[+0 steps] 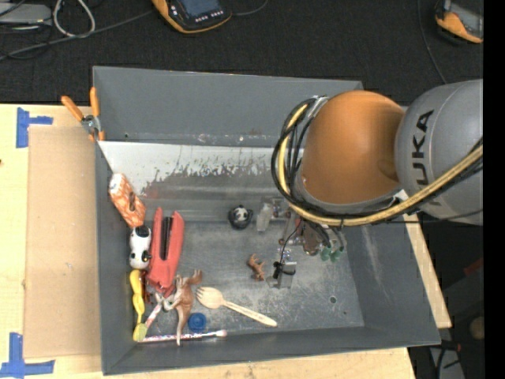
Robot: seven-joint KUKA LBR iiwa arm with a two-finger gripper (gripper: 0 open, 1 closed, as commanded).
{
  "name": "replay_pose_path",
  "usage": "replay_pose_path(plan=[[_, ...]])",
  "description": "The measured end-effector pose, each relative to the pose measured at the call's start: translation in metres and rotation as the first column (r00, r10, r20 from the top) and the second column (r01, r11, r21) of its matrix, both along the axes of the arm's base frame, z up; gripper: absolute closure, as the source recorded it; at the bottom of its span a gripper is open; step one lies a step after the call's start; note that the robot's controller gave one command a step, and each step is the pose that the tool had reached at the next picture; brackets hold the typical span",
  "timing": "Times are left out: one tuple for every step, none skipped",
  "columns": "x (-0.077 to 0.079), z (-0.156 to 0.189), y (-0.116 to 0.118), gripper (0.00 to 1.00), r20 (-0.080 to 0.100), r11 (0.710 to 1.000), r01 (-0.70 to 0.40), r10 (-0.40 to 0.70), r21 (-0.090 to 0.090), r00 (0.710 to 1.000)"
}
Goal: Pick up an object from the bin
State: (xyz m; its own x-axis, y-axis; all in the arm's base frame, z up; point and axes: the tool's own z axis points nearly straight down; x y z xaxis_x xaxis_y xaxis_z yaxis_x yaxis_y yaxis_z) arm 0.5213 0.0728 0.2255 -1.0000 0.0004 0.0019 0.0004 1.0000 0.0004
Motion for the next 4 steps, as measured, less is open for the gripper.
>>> replay_pose_path(plan=[[-0.033,-0.055,0.022,0.0,-0.001,0.973,0.23,-0.23,0.0,0.973],[-0.047,-0.066,0.043,0.0,0.0,0.959,0.284,-0.284,0.0,0.959],[-0.045,-0.069,0.049,0.0,-0.007,0.921,0.389,-0.389,-0.003,0.921],[-0.04,-0.152,0.043,0.0,0.0,0.887,0.463,-0.463,0.0,0.887]])
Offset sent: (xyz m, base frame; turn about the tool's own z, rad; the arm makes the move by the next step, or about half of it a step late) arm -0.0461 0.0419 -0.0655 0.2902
